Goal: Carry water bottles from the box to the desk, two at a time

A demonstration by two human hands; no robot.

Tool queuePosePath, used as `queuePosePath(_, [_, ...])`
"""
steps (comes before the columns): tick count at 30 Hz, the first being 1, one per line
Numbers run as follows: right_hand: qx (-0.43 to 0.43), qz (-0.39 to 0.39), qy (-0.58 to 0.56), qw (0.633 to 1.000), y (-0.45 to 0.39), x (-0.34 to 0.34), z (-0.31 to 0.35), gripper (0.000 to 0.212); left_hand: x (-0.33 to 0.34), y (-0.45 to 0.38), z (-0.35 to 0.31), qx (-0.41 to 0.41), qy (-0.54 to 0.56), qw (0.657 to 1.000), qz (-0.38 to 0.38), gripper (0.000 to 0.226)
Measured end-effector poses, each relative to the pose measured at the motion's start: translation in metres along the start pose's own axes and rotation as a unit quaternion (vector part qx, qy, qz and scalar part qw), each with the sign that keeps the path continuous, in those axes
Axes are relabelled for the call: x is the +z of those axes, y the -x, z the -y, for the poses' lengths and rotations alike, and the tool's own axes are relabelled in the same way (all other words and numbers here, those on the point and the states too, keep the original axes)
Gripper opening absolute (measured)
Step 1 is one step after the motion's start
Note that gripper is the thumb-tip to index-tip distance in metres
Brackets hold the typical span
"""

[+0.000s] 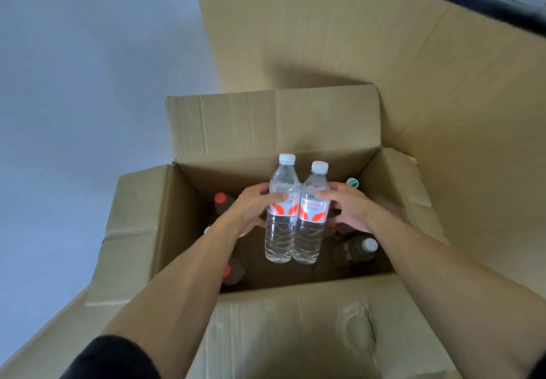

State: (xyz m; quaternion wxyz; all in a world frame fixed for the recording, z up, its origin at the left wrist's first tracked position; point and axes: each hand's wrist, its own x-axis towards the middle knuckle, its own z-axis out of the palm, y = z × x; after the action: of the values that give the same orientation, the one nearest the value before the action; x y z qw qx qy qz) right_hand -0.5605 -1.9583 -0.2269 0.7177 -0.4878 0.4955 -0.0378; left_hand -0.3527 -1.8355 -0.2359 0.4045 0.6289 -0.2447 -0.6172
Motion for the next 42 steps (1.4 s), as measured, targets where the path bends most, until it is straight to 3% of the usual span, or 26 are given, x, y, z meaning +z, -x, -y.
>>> queuePosePath(2, [-0.022, -0.014, -0.055, 0.998, 0.01, 0.005, 0.012, 0.029, 0.006, 0.007, -0.014, 0.016, 0.034, 0.999, -0.009, 0.033])
queuePosePath(7, [-0.042, -0.055, -0.091, 0.993, 0.039, 0.017, 0.038, 0.042, 0.026, 0.021, -0.049, 0.02, 0.096, 0.994, -0.051, 0.038])
queuePosePath(15, [-0.073, -0.038, -0.175, 0.981, 0.079, 0.029, 0.045, 0.064, 0.036, 0.047, -0.065, 0.026, 0.083, 0.994, 0.063, 0.043])
queuePosePath(20, [-0.064, -0.045, -0.208, 0.975, 0.102, 0.03, 0.036, 0.068, 0.05, 0.064, -0.057, 0.061, 0.093, 0.992, 0.055, 0.062])
queuePosePath(24, [-0.055, -0.063, -0.24, 0.967, 0.121, 0.03, 0.03, 0.067, 0.067, 0.081, -0.055, 0.078, 0.1, 0.991, 0.049, 0.064])
queuePosePath(28, [-0.061, -0.021, -0.26, 0.963, 0.147, 0.024, 0.022, 0.07, 0.087, 0.102, -0.055, 0.077, 0.098, 0.991, 0.046, 0.065])
queuePosePath(35, [-0.11, -0.02, -0.209, 0.972, 0.205, 0.005, -0.018, 0.055, 0.133, 0.14, -0.053, 0.067, 0.058, 0.99, 0.113, 0.038])
queuePosePath(39, [-0.136, -0.08, -0.234, 0.959, 0.237, -0.016, -0.046, 0.063, 0.166, 0.153, -0.051, 0.063, 0.034, 0.975, 0.21, 0.034])
queuePosePath(42, [-0.121, -0.15, -0.238, 0.952, 0.262, -0.035, -0.066, 0.063, 0.192, 0.156, -0.047, 0.054, 0.012, 0.971, 0.231, 0.037])
